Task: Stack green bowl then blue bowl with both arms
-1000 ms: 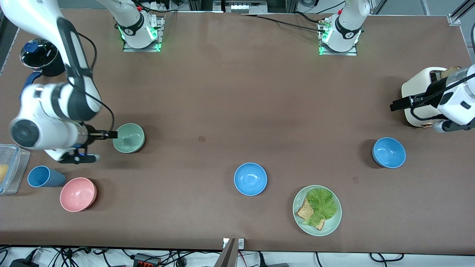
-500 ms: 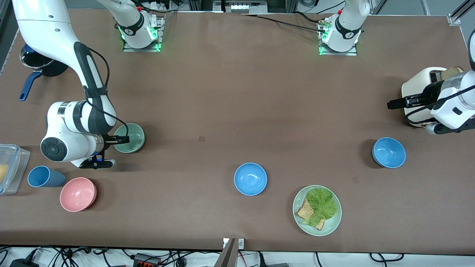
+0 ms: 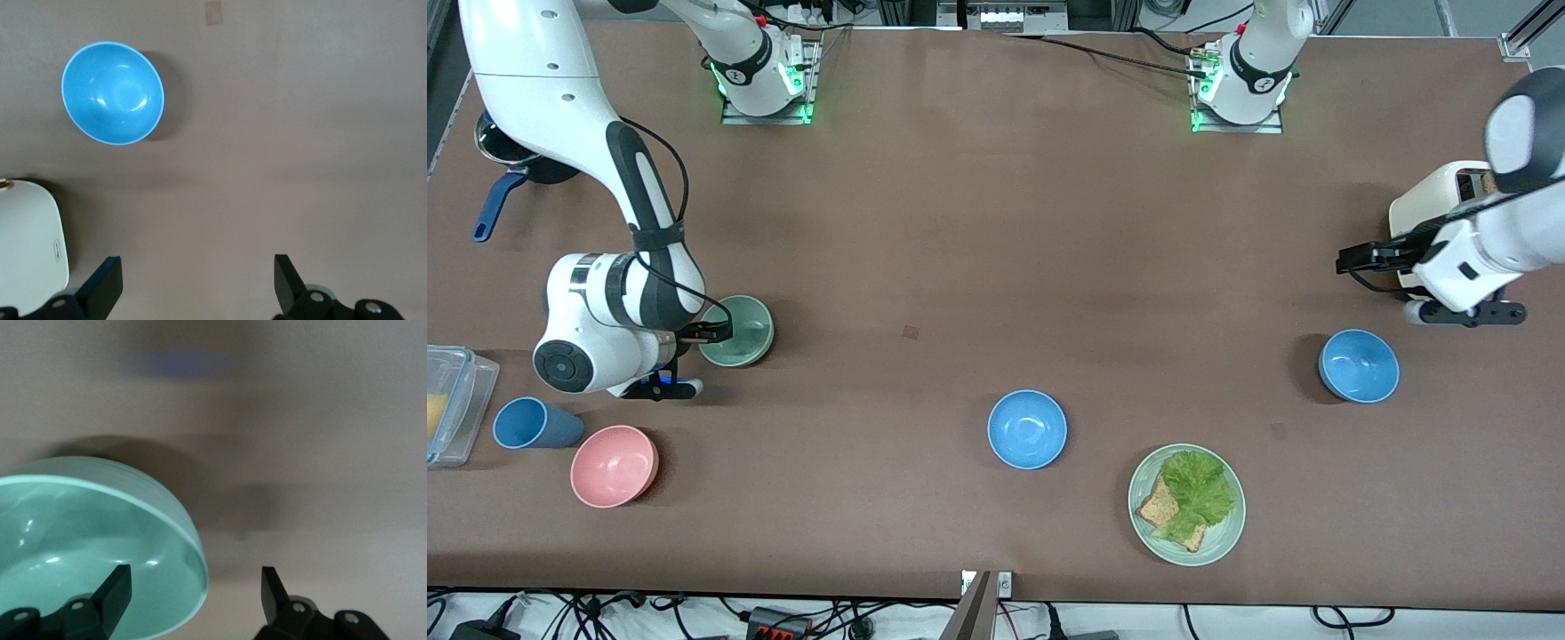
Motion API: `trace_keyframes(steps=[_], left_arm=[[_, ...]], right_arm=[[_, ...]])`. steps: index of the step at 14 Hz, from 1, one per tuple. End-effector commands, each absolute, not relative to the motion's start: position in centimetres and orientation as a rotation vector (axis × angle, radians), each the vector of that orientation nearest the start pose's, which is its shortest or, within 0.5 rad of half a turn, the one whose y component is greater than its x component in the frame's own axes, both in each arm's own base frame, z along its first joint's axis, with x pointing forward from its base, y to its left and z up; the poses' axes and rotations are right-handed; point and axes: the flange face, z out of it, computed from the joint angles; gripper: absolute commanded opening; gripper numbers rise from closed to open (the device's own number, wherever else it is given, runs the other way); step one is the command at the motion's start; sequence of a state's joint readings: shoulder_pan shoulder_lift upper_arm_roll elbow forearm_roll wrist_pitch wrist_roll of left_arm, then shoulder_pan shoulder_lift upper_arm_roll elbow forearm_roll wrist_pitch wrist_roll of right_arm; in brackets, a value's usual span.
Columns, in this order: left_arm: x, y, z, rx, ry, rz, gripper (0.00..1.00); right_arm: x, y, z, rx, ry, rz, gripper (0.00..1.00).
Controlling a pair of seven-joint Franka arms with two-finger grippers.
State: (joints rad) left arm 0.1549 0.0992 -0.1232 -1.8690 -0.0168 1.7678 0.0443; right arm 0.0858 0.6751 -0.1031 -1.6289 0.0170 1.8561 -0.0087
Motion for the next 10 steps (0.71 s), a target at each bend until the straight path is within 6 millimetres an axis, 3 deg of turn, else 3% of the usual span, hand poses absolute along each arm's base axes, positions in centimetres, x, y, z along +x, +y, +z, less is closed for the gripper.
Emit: trace_keyframes(steps=[1,2,3,5,7,8,10], left_arm=[[52.7,2.7,42.9,-3.137,0.166,0.211,1.00],[51.6,2.9,41.2,-3.132,0.214,0.149,1.00],[50.8,4.0,39.7,-3.130,0.217,0.102,1.00],[50.5,6.5,37.9,-3.125,0.268,0.040,1.00],[50.9,9.9,35.6,-3.123,0.327,0.008,1.00],[51.5,10.9,33.9,-3.125,0.328,0.029,1.00],[53.0,13.7,32.1,-3.142,0.267,0.055,1.00]], right_arm=[[63.3,-0.2,20.2,-3.086,0.034,0.713,0.07],[63.3,-0.2,20.3,-3.085,0.035,0.713,0.00],[63.3,-0.2,20.3,-3.085,0.035,0.713,0.00],[63.3,0.0,20.4,-3.085,0.028,0.710,0.00],[63.6,1.4,21.4,-3.077,0.002,0.699,0.00],[63.9,3.0,22.8,-3.050,-0.022,0.670,0.00],[64.1,8.9,25.1,-3.012,-0.132,0.632,0.00]])
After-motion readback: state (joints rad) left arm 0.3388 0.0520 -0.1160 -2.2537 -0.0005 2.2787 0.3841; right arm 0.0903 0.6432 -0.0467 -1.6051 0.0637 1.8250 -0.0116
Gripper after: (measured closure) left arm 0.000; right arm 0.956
